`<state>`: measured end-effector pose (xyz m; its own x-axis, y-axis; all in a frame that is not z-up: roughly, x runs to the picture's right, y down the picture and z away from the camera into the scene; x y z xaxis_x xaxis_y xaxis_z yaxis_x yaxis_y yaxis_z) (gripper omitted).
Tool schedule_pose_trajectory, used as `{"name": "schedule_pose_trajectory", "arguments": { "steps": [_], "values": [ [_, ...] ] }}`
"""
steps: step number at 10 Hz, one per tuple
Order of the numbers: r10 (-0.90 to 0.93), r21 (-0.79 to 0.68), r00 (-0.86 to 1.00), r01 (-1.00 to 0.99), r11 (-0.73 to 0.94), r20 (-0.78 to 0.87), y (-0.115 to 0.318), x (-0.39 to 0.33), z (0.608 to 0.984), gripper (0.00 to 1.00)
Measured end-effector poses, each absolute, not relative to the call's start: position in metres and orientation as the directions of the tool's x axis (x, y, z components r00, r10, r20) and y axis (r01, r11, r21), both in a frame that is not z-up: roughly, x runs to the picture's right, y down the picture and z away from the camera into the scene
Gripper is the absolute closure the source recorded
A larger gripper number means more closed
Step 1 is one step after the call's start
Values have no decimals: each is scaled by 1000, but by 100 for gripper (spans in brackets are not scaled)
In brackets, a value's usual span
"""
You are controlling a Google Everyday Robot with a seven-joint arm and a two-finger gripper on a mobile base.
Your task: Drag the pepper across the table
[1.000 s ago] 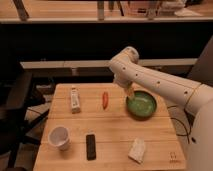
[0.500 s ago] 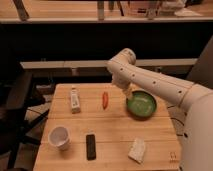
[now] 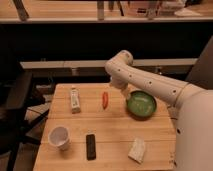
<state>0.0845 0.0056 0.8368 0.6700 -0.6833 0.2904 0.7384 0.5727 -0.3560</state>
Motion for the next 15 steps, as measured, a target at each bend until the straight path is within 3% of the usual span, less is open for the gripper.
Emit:
{"name": "schedule_pose_trajectory", "arguments": {
  "steps": [15],
  "values": [
    [-697, -335, 583, 812, 478, 417, 28, 55, 904, 20]
  ]
}}
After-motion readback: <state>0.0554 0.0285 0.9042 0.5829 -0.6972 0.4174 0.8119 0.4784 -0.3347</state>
